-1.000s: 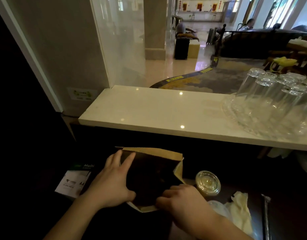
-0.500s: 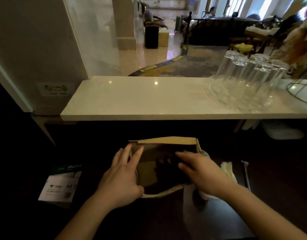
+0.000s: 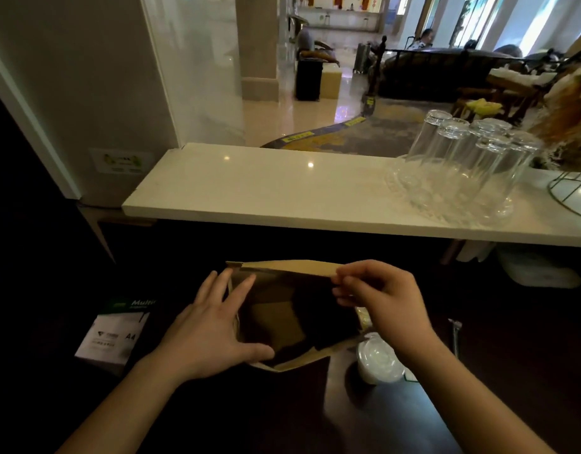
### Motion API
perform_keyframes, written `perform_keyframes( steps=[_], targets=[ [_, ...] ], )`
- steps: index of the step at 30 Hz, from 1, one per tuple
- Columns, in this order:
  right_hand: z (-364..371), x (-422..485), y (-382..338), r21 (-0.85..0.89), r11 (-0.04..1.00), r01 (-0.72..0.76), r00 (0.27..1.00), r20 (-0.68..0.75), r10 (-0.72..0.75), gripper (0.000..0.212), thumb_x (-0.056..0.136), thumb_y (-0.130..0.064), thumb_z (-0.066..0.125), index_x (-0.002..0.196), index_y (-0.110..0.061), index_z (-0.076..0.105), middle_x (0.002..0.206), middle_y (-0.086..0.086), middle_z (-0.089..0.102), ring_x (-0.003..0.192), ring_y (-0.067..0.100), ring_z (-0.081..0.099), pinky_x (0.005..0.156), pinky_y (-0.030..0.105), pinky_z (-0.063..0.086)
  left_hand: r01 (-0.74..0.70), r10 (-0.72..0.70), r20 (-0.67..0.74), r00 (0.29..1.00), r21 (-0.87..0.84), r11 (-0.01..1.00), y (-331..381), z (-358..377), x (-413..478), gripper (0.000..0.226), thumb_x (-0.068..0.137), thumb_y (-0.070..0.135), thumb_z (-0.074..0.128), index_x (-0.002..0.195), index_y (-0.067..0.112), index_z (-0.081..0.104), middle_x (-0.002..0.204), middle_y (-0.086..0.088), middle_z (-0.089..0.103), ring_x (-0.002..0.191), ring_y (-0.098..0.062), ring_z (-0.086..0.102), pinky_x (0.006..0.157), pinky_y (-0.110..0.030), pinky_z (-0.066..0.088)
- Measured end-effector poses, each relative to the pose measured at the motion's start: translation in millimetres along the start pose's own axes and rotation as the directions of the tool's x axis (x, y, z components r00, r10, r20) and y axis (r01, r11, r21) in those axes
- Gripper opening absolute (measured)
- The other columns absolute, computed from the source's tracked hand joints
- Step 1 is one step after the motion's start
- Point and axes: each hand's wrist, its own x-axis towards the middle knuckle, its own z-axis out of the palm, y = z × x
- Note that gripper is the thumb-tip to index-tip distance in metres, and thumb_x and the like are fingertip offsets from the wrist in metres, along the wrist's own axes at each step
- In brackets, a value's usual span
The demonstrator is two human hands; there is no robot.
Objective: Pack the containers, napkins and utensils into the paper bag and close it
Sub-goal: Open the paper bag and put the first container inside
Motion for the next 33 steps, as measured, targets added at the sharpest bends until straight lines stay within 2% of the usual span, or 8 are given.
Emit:
perform_keyframes(
  steps=[3,6,8,10,12,15,23,33],
  targets=[
    [-31,-10,17,-0.056,0.995,0.077,0.987,-0.134,-0.084,0.024,0.087,-0.003,0.064,0.087,-0.025,0.075,0.085,0.003,0.076,0.078,0.016,0.073,0.068,0.029,0.061,0.026,-0.027,0.021,0.999,0.031,0.999,2,-2,-1,0.127,0.04,0.1,0.047,0.139,0.056,-0.02,0.154,0.018,-0.028,0.134,-0.003,-0.032,0.113,-0.051,0.019],
    [-53,-23,58,-0.228,0.967,-0.113,0.981,-0.182,0.072,0.025,0.085,-0.006,0.068,0.089,-0.03,0.074,0.086,-0.002,0.075,0.083,0.017,0.072,0.072,0.037,0.061,0.039,-0.04,0.035,0.999,0.052,0.998,3,-3,-2,0.13,0.037,0.1,0.048,0.139,0.056,-0.021,0.154,0.017,-0.029,0.135,-0.005,-0.033,0.113,-0.051,0.019],
    [-60,-32,89,-0.54,0.824,-0.173,0.984,-0.065,0.164,0.03,0.083,-0.021,0.073,0.112,-0.027,0.068,0.108,-0.005,0.07,0.103,0.02,0.065,0.085,0.044,0.056,0.034,-0.037,0.051,0.998,0.057,0.998,3,-3,-3,0.131,0.036,0.1,0.049,0.137,0.057,-0.023,0.154,0.017,-0.031,0.135,-0.006,-0.034,0.113,-0.052,0.018],
    [-58,-43,116,-0.795,0.603,-0.066,0.945,0.144,0.293,0.074,0.074,-0.045,0.076,0.14,-0.027,0.046,0.14,0.0,0.047,0.128,0.024,0.045,0.102,0.04,0.043,0.026,-0.031,0.072,0.997,0.066,0.997,2,-2,-6,0.133,0.035,0.099,0.049,0.137,0.057,-0.024,0.153,0.017,-0.033,0.136,-0.008,-0.034,0.113,-0.053,0.018],
    [-50,-52,133,-0.88,0.474,-0.029,0.901,0.182,0.394,0.102,0.067,-0.06,0.073,0.151,-0.034,0.02,0.158,-0.001,0.018,0.141,0.027,0.024,0.111,0.039,0.035,0.014,-0.021,0.08,0.997,0.081,0.997,-1,-2,-8,0.134,0.034,0.099,0.049,0.137,0.056,-0.026,0.153,0.015,-0.034,0.137,-0.01,-0.035,0.113,-0.053,0.018],
    [-40,-52,148,-0.921,0.389,-0.02,0.937,0.118,0.329,0.107,0.068,-0.06,0.073,0.152,-0.038,0.01,0.162,0.003,0.005,0.143,0.032,0.018,0.11,0.039,0.036,-0.019,0.011,0.078,0.997,0.102,0.995,-5,-1,-9,0.135,0.033,0.101,0.046,0.135,0.054,-0.03,0.152,0.013,-0.035,0.136,-0.013,-0.038,0.113,-0.053,0.017],
    [-34,-41,151,-0.875,0.473,-0.106,0.965,0.024,0.261,0.085,0.076,-0.055,0.067,0.149,-0.03,0.031,0.132,0.006,0.045,0.117,0.024,0.046,0.094,0.03,0.046,-0.024,0.016,0.065,0.998,0.117,0.993,-6,1,-2,0.14,0.029,0.102,0.044,0.137,0.051,-0.029,0.155,0.011,-0.031,0.138,-0.017,-0.035,0.112,-0.054,0.02],
    [-54,-43,109,-0.843,0.534,-0.067,0.995,-0.015,0.101,0.093,0.067,-0.042,0.076,0.148,-0.026,0.035,0.134,0.005,0.043,0.118,0.024,0.043,0.091,0.03,0.044,-0.014,0.002,0.094,0.996,0.129,0.992,2,-6,5,0.141,0.028,0.101,0.042,0.14,0.049,-0.026,0.157,0.007,-0.028,0.139,-0.019,-0.031,0.113,-0.054,0.02]
  ],
)
